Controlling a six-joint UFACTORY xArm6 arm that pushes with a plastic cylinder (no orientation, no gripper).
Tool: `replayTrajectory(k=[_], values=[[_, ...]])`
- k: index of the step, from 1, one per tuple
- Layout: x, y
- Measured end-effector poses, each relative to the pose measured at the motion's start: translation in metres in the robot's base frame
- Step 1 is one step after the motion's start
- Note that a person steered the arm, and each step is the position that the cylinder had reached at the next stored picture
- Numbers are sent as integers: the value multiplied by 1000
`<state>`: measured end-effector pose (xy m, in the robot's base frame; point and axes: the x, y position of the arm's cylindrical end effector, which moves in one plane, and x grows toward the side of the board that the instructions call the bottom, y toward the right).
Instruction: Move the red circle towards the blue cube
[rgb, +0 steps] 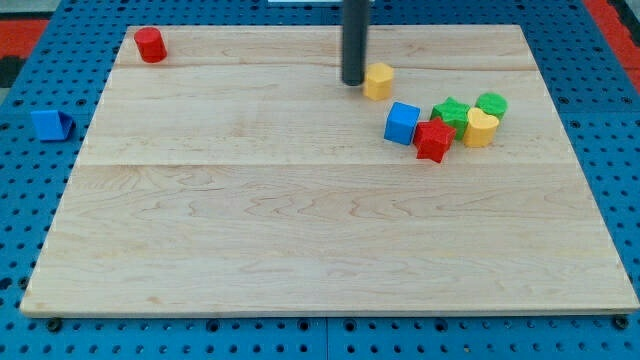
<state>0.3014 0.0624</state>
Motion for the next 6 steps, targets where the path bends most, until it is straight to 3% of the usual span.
replayTrajectory(k=[1, 3, 4, 5, 6], values=[[-30, 10], [85, 51], [31, -26], [31, -137], [20, -300]])
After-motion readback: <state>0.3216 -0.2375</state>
